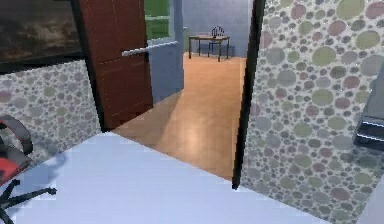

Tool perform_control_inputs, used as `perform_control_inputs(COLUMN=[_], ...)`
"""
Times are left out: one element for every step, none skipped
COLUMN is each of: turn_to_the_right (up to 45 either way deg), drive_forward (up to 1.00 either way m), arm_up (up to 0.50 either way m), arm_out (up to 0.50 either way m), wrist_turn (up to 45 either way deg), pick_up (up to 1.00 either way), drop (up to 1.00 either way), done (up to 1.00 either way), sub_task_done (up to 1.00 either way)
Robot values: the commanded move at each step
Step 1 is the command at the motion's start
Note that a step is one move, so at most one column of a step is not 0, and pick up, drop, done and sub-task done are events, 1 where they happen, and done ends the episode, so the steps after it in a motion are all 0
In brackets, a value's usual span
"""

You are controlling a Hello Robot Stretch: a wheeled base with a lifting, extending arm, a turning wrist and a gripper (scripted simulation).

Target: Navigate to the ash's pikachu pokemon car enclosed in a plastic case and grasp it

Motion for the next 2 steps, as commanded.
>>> perform_control_inputs(turn_to_the_right=[-3.0, 0.0], drive_forward=[0.0, 1.0], arm_up=[0.0, 0.0], arm_out=[0.0, 0.0], wrist_turn=[0.0, 0.0], pick_up=[0.0, 0.0], drop=[0.0, 0.0], done=[0.0, 0.0], sub_task_done=[0.0, 0.0])
